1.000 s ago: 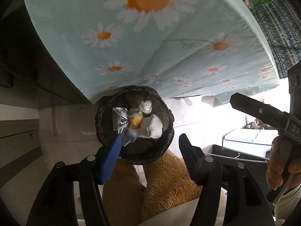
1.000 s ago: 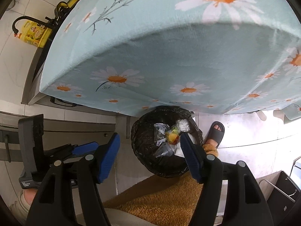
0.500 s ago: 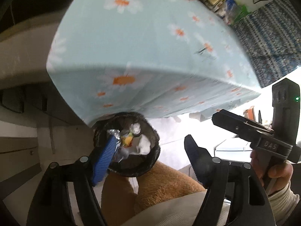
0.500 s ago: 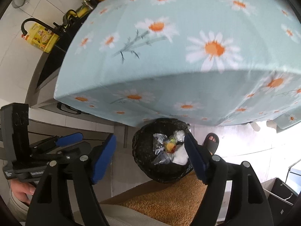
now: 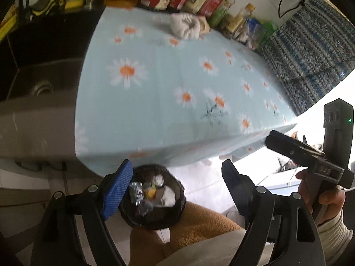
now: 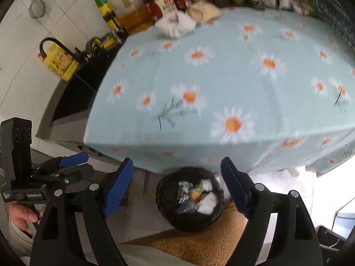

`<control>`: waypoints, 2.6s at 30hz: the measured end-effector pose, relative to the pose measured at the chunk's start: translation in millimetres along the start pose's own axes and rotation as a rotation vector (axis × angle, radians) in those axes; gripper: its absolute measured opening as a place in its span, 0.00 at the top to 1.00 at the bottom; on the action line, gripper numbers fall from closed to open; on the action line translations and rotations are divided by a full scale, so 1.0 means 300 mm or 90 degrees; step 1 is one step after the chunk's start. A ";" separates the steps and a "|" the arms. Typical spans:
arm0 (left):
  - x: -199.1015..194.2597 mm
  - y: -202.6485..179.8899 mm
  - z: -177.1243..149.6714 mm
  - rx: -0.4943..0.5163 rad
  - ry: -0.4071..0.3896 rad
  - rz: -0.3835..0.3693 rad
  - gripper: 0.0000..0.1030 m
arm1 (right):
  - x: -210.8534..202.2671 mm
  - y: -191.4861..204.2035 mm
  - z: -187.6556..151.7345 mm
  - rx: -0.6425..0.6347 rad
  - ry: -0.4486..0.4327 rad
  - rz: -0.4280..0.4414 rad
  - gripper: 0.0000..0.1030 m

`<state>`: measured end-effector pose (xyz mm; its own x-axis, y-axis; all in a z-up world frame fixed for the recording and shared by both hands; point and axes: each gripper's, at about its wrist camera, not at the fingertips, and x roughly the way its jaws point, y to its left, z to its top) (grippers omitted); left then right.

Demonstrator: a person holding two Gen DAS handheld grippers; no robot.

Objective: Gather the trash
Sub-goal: 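Raise both tools from the bin back up over the table, then grasp the tan paper cup with the right tool while the left tool grasps the white knitted cloth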

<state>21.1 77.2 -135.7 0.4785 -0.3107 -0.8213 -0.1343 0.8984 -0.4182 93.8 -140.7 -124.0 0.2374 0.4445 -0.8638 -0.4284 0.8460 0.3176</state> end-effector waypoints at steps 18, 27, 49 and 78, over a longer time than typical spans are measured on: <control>-0.039 -0.161 0.326 -0.023 -0.116 0.076 0.07 | -0.150 -0.126 0.454 -0.136 -0.113 0.006 0.05; 0.049 -0.227 0.451 -0.080 -0.126 0.127 0.07 | -0.034 -0.257 0.726 -0.195 -0.072 0.038 0.05; 0.131 -0.254 0.557 -0.195 -0.118 0.241 0.07 | 0.400 -0.270 1.078 -0.328 0.033 0.091 0.05; 0.253 -0.233 0.637 -0.205 -0.092 0.254 0.07 | 0.517 -0.294 1.126 -0.361 0.070 0.131 0.31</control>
<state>232.5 50.0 -94.6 0.4471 0.1013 -0.8887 -0.5785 0.7906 -0.2009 462.9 -46.8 -154.0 0.0223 0.5238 -0.8515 -0.8606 0.4435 0.2503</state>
